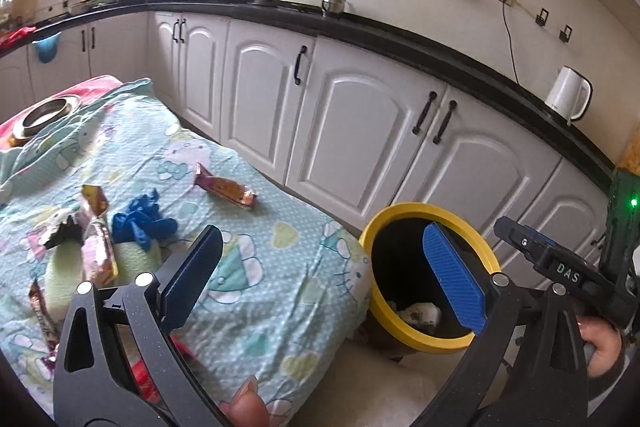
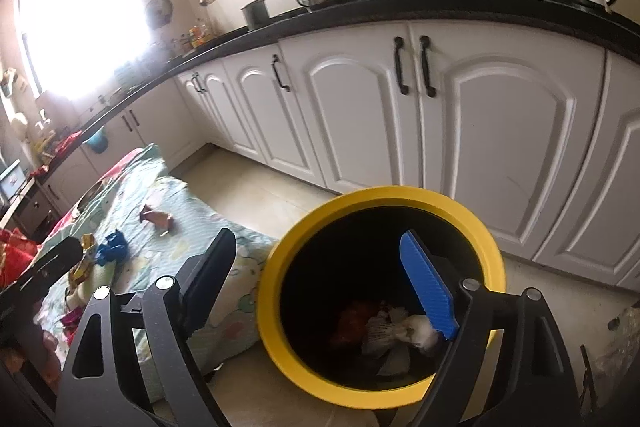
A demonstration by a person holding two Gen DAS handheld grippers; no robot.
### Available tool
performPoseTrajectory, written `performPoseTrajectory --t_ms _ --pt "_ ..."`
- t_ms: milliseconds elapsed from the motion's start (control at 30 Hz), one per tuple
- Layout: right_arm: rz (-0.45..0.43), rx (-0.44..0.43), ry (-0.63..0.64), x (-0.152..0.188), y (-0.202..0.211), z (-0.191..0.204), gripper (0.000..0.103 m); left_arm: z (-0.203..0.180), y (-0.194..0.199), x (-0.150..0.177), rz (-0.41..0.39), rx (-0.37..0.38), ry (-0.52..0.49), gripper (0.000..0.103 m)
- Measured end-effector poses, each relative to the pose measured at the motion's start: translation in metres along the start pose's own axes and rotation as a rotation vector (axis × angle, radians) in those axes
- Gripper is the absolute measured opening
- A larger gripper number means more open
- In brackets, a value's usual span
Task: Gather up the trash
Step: 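Move both grippers back to the remaining trash on the bed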
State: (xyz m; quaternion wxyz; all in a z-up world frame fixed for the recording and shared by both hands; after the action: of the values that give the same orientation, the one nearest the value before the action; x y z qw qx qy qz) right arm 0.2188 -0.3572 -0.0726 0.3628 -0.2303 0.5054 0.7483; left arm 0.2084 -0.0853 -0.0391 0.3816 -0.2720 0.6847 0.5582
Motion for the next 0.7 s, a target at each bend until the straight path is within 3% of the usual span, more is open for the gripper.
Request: performPoseTrajectory --t_ms 700 --pt "0.028 -0.085 0.126 0.025 0.006 0.070 0.083 0.063 0.032 -0.005 -0.056 -0.117 0.088 0.092"
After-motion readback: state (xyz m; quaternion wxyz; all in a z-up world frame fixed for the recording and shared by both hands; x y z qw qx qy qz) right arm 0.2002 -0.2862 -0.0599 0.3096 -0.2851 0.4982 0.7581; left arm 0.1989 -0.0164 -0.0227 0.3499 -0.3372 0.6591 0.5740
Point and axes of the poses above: each gripper's, at about its wrist camera, not at the fingertips, and y roughly against the way its jaws point, z to its left, x to its underside, the point moved 6 cm from there along -y, roughly the way its jaws point, and after that the axes turned 9 degrees about -y, right-handed, at the moved point
